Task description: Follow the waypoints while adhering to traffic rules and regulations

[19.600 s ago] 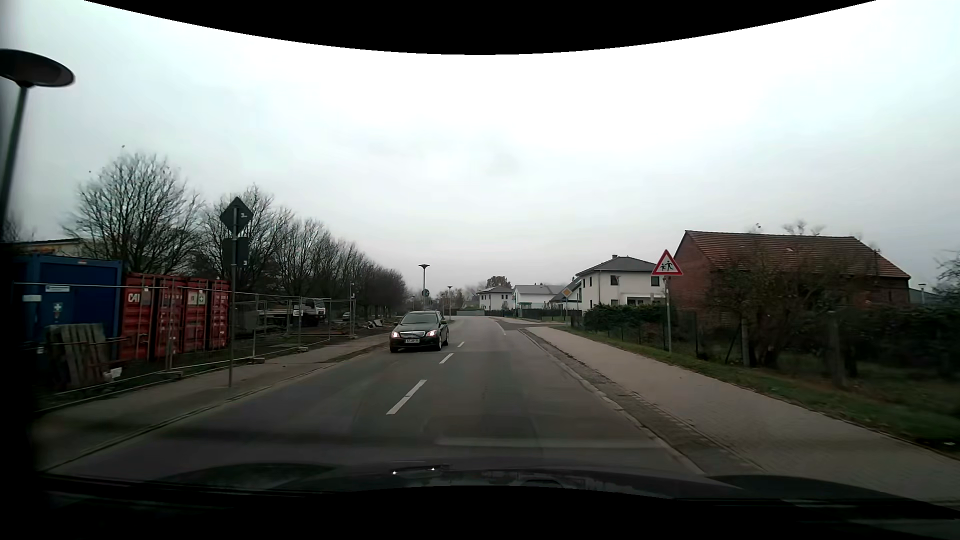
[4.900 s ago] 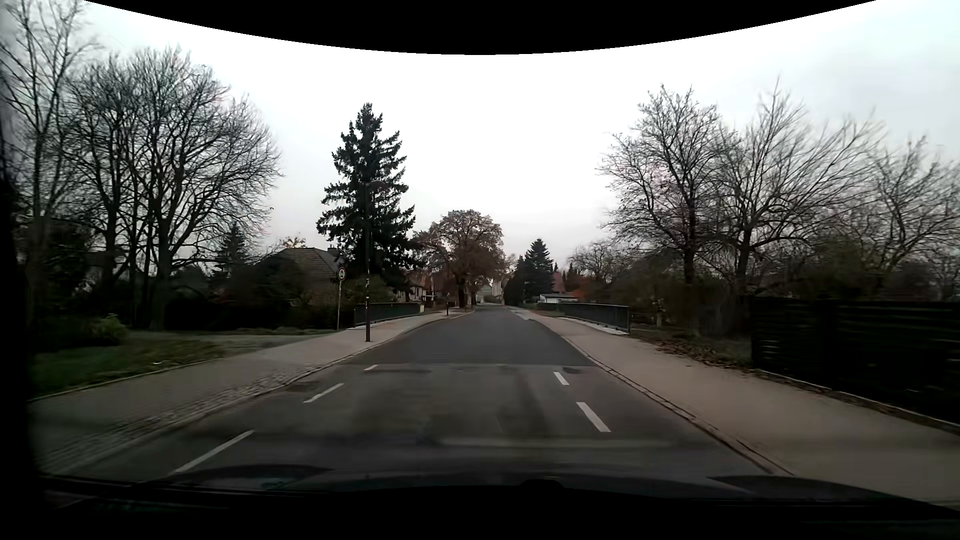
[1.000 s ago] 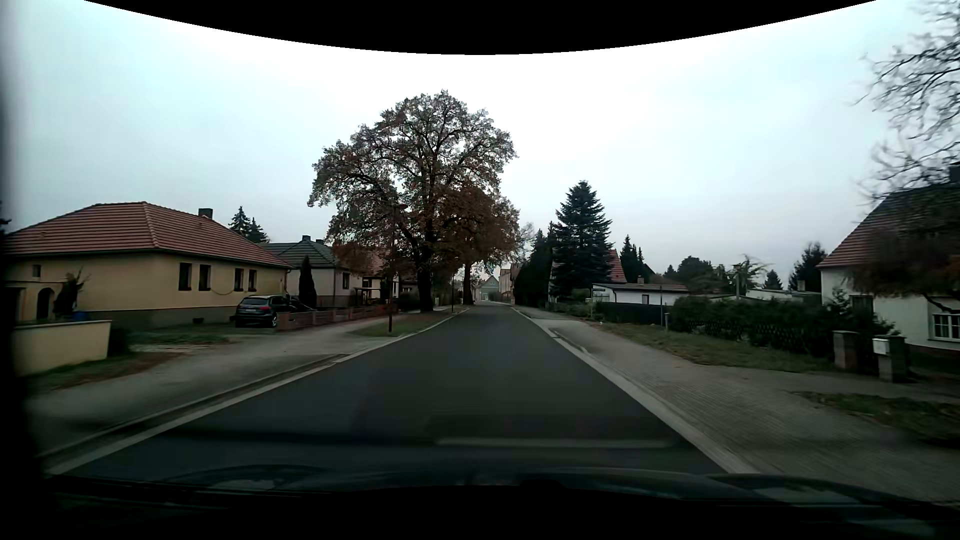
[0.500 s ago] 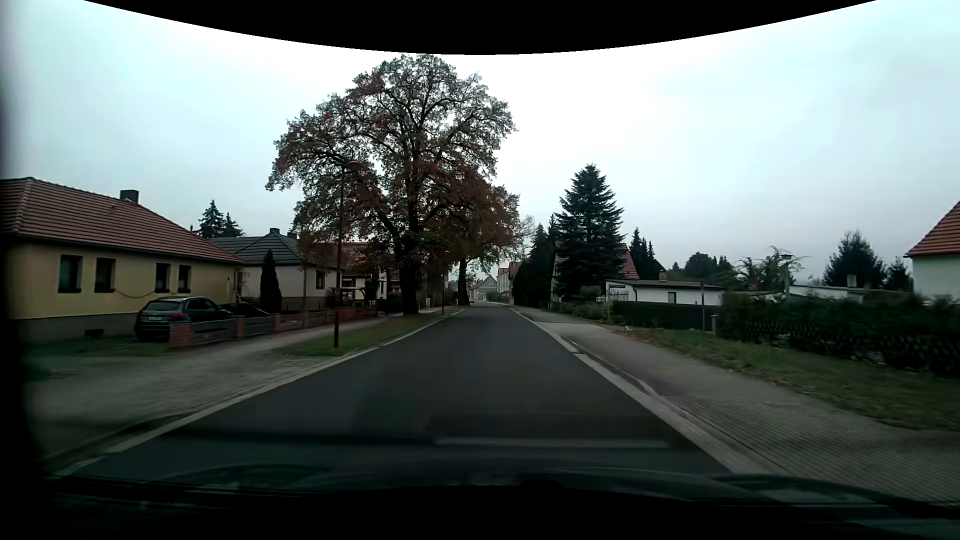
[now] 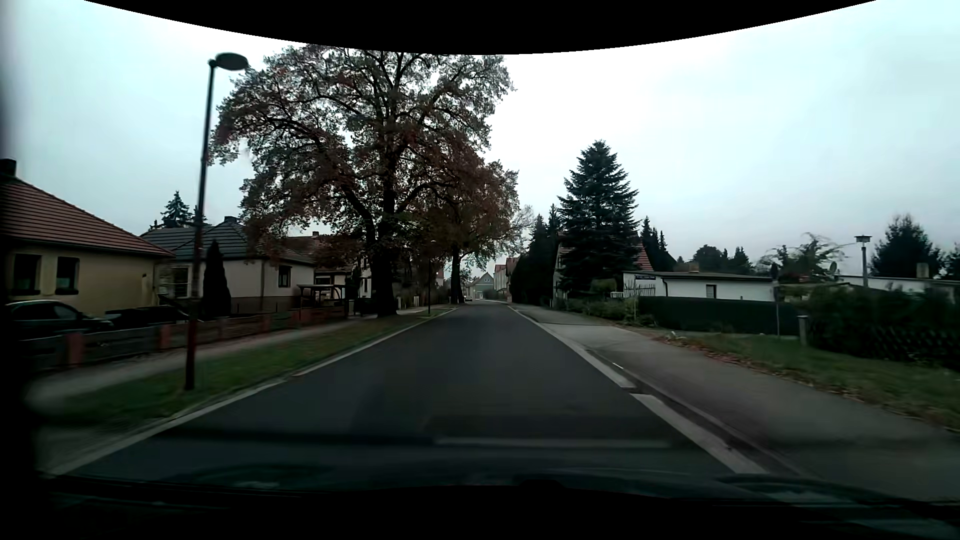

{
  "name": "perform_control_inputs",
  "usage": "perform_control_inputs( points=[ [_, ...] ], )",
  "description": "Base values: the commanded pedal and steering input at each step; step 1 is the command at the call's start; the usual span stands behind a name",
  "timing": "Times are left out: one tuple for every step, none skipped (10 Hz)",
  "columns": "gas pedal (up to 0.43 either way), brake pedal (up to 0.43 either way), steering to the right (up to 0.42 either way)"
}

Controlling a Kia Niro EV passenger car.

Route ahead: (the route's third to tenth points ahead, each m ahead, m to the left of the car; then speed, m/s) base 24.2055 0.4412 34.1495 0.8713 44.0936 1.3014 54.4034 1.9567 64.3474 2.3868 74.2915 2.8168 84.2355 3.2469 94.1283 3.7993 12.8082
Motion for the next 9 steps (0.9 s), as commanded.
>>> perform_control_inputs(
  points=[
    [0.138,0.000,0.004],
    [0.130,0.000,0.003],
    [0.130,0.000,0.001],
    [0.130,0.000,-0.001],
    [0.130,0.000,-0.005],
    [0.130,0.000,-0.007],
    [0.130,0.000,-0.007],
    [0.130,0.000,-0.008],
    [0.130,0.000,-0.008]
  ],
)
